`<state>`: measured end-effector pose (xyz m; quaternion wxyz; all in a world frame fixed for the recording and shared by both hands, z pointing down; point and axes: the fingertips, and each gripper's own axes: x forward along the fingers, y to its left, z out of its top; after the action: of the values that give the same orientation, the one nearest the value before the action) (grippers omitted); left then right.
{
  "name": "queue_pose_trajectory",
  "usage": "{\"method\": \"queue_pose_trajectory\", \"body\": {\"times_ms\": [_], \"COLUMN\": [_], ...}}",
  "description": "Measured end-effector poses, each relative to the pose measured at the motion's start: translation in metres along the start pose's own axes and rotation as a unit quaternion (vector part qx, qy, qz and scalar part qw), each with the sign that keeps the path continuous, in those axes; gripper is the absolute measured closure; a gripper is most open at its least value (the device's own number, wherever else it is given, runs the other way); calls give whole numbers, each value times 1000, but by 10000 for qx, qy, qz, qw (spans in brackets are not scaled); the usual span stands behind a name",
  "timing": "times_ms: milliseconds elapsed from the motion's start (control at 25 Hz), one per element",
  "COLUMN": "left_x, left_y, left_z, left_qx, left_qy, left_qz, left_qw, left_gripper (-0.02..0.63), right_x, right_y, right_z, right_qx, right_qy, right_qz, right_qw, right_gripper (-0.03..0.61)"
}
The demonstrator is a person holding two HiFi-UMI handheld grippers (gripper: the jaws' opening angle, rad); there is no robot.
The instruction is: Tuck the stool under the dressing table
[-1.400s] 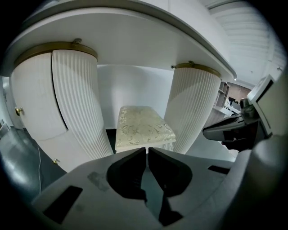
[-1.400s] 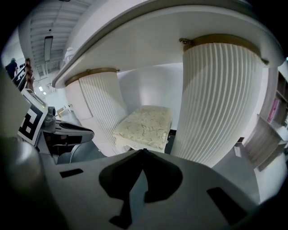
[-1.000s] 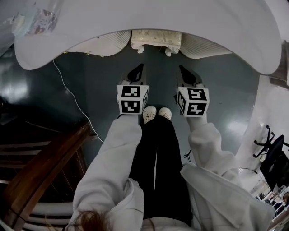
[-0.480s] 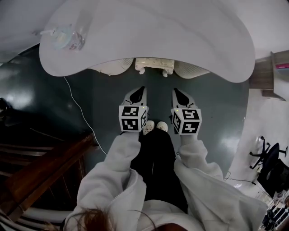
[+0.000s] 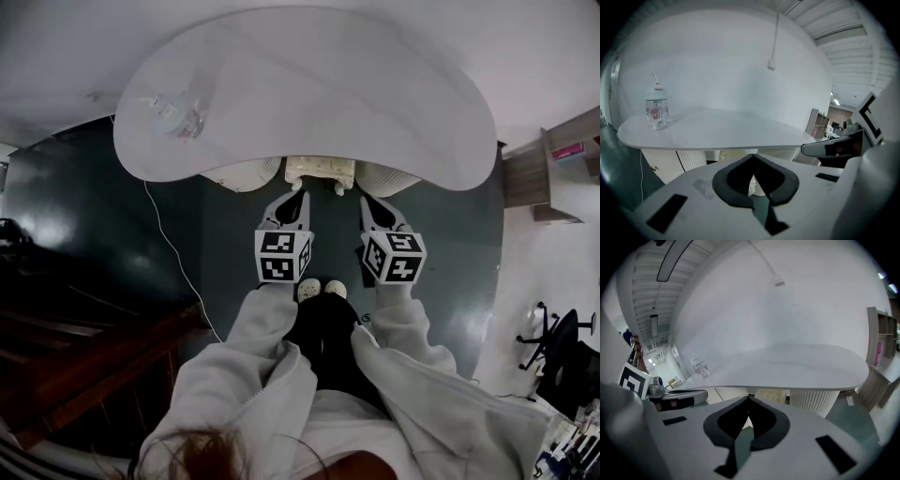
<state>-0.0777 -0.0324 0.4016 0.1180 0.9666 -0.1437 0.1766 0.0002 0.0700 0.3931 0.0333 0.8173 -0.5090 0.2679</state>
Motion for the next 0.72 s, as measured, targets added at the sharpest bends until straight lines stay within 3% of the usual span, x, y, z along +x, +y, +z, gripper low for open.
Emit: {"method": "queue_pose_trajectory", "body": {"times_ms": [320, 720], "left_x": [-31, -85], "left_y": [-17, -39], "left_z": [51, 106], "left_qx": [108, 785], "left_qy": [-356, -710], "left_qz": [-110, -402], "left_qw": [9992, 9936], "left_gripper": [600, 600], "right_x": [-49, -118], "right_y": [15, 39], "right_z": [52, 103], "right_qx": [-136, -718], "right_qy": [-277, -788], "right_qz": [184, 281], "right_qw": [9994, 9939], "right_gripper": [529, 529]}}
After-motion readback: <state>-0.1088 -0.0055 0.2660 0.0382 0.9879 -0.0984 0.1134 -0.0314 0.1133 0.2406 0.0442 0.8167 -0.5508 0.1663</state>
